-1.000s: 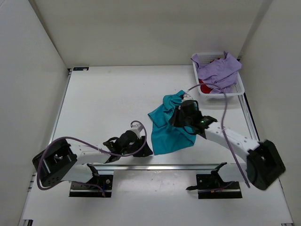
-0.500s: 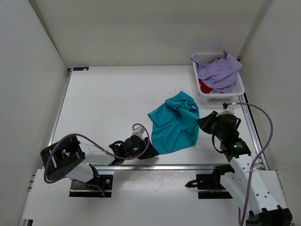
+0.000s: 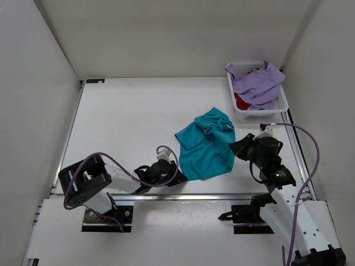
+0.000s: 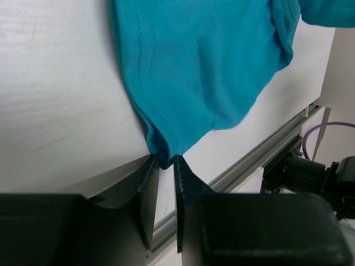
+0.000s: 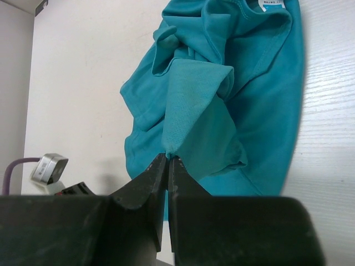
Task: Fold and stack the t-shirts
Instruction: Flatten out the tshirt, then fold the flattened tshirt in 1/3 of the way
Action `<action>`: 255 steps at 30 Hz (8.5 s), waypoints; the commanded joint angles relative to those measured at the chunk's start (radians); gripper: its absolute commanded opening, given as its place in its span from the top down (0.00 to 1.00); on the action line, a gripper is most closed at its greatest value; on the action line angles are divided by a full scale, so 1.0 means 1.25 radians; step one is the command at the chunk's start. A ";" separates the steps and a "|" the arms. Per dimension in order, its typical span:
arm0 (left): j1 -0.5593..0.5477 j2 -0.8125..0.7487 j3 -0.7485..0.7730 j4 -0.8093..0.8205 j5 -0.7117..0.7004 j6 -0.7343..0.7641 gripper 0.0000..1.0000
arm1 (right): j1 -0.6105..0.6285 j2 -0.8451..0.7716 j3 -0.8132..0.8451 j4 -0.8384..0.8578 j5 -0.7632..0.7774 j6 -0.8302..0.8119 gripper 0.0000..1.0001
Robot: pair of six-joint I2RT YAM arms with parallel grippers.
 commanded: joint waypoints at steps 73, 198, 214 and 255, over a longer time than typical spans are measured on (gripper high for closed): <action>0.952 -0.270 0.720 -0.593 0.072 0.467 1.00 | -0.079 0.582 0.627 0.074 0.005 -0.189 1.00; 1.025 -0.188 0.036 -0.350 0.200 0.318 1.00 | -0.179 0.726 0.084 0.410 -0.160 -0.021 0.62; 1.009 -0.173 0.055 -0.353 0.191 0.325 1.00 | -0.189 0.712 0.057 0.412 -0.100 0.022 1.00; 0.501 -0.290 0.077 -0.361 0.077 0.339 0.84 | 0.146 0.565 0.093 0.339 0.002 -0.040 0.82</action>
